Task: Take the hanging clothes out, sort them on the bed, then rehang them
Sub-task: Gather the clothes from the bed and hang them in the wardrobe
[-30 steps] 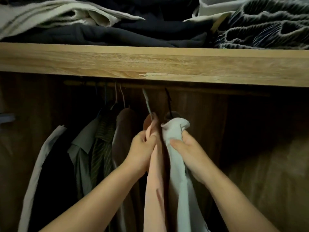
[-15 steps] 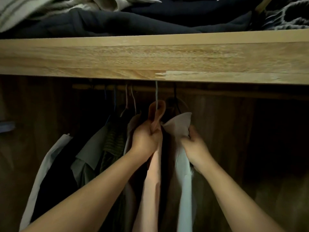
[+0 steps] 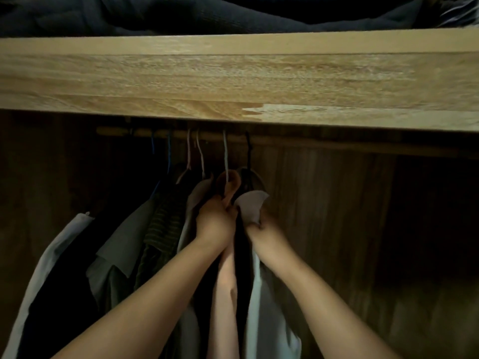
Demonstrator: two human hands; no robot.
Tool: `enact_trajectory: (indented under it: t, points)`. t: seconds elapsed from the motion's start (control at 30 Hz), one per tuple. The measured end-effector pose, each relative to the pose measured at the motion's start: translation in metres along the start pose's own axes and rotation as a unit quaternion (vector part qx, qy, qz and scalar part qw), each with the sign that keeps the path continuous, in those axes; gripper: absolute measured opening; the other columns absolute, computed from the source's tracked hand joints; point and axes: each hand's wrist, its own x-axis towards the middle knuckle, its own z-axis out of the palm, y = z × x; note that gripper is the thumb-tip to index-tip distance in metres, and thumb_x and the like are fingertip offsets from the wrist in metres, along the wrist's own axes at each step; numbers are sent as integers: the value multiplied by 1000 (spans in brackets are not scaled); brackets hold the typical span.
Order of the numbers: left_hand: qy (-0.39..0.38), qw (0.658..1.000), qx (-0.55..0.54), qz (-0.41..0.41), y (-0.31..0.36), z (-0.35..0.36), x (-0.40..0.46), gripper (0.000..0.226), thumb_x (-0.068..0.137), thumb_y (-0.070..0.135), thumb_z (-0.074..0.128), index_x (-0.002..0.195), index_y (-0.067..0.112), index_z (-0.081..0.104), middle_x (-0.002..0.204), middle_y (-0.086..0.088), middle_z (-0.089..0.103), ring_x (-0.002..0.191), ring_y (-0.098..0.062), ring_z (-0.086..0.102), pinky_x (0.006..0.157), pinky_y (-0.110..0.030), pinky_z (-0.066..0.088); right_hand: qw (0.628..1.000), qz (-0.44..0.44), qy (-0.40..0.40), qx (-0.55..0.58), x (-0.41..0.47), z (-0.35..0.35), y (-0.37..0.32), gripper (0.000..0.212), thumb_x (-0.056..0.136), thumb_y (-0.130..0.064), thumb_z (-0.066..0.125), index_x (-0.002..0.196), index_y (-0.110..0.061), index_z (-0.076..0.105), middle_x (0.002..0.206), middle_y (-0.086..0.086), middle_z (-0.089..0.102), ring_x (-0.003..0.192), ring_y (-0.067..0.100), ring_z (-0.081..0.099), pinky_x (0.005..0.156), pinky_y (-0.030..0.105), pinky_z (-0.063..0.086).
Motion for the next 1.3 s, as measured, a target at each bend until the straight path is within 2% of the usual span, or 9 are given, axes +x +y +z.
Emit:
enact_trajectory:
  t: [0.1,0.23,0.4,0.5,0.6,0.7,0.9,1.03,1.3]
  points:
    - [-22,1000,-3,12,-3,-8,-8,29,94,10,43,118,1,56,124,-17,58,118,-29,51,96,-26,36,1000,6,3,18,-8,2,-4,21,93,-7,46,85,-27,42,80,-10,44,79,7,47,78,24,36]
    - [-80,989,-127,3,1,-26,-46,32,92,12,47,123,14,54,112,-3,62,108,-19,57,97,-33,45,998,5,-4,61,-29,0,-3,19,95,-23,45,112,-21,53,101,-2,58,101,16,55,90,31,43]
    - [-77,965,-251,-20,1,-47,-106,17,97,26,43,101,38,54,91,24,58,84,13,56,76,-8,45,996,26,-38,73,-60,-4,4,37,97,-40,39,126,-20,52,117,-10,53,112,8,49,101,27,36]
    - [-85,970,-227,-9,-11,-53,-136,34,96,30,42,128,30,52,119,14,61,110,3,56,99,-25,45,996,47,-72,12,-83,1,13,46,97,-40,40,139,-22,42,137,-2,48,125,16,46,108,35,36]
    - [-58,980,-192,-8,-25,-57,-160,40,94,25,45,134,25,47,125,12,58,117,-2,52,105,-33,42,990,80,-114,-20,-112,14,23,46,98,-40,39,141,-24,40,141,-2,45,126,16,46,106,35,39]
    - [-37,982,-181,-28,-40,-62,-183,38,93,12,48,130,21,51,121,12,60,114,0,53,103,-28,41,981,105,-138,-85,-138,27,28,48,98,-37,39,143,-22,33,145,1,39,130,19,42,105,33,37]
    - [-53,991,-110,-53,-75,-84,-225,36,92,11,51,126,21,51,118,13,56,97,8,54,79,-2,41,968,88,-129,-199,-186,53,22,54,99,-31,41,148,-19,21,152,1,28,138,19,29,110,29,27]
    - [-73,992,-73,-73,-101,-121,-254,34,93,16,52,125,24,50,126,8,53,111,-5,53,92,-20,43,949,58,-125,-283,-217,79,12,51,96,-31,43,143,-17,30,142,6,40,131,24,37,107,31,31]
    - [-55,987,42,-148,-166,-239,-339,35,93,20,51,128,19,49,128,3,53,114,-11,54,95,-25,44,925,8,-254,-284,-308,161,-60,49,97,-33,43,143,-20,31,144,1,37,132,21,34,106,33,34]
